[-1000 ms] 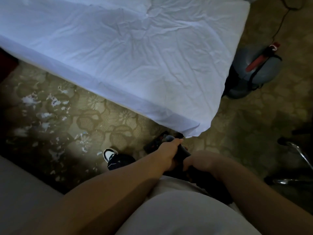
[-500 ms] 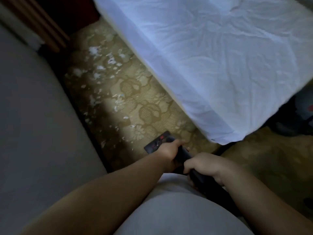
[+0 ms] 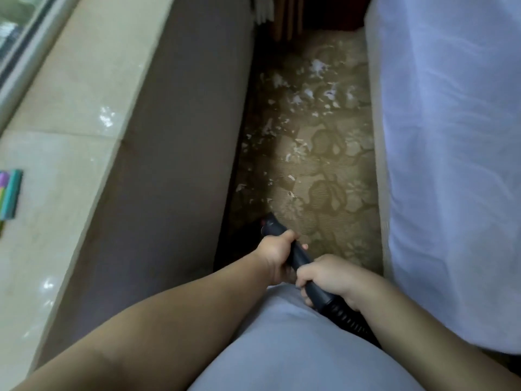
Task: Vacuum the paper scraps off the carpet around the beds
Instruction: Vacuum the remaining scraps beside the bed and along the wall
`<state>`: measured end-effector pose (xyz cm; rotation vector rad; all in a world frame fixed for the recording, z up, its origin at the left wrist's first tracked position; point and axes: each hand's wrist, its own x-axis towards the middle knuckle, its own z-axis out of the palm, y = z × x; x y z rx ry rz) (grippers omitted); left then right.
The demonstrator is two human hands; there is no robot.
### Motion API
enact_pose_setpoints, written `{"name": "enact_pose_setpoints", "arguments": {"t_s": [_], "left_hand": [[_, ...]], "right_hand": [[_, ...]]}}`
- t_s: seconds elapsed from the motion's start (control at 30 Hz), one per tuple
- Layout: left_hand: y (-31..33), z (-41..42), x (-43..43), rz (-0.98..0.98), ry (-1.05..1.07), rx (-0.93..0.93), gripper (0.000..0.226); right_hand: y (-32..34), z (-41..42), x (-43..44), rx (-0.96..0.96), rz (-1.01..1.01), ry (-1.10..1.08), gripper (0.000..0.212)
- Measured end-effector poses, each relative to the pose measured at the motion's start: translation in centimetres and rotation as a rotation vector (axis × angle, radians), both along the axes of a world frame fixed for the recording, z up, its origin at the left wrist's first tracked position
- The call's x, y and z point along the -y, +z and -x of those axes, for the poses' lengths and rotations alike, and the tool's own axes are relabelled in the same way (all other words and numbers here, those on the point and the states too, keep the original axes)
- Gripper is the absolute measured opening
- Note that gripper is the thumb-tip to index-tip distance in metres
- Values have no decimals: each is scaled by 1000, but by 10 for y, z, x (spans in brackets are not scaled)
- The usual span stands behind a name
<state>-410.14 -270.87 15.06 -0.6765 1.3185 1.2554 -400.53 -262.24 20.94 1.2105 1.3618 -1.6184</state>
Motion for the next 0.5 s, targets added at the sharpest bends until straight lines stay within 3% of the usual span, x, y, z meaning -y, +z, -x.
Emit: {"name": "enact_pose_setpoints", "arguments": {"t_s": [0.23, 0.5], "left_hand": [[-8, -41, 9, 7, 205, -87, 21], [1, -42, -20, -7, 178, -126, 35]], "right_hand": [[-7, -25, 3, -42, -35, 98, 9], [-1, -31, -21, -65, -69, 97, 13]]}}
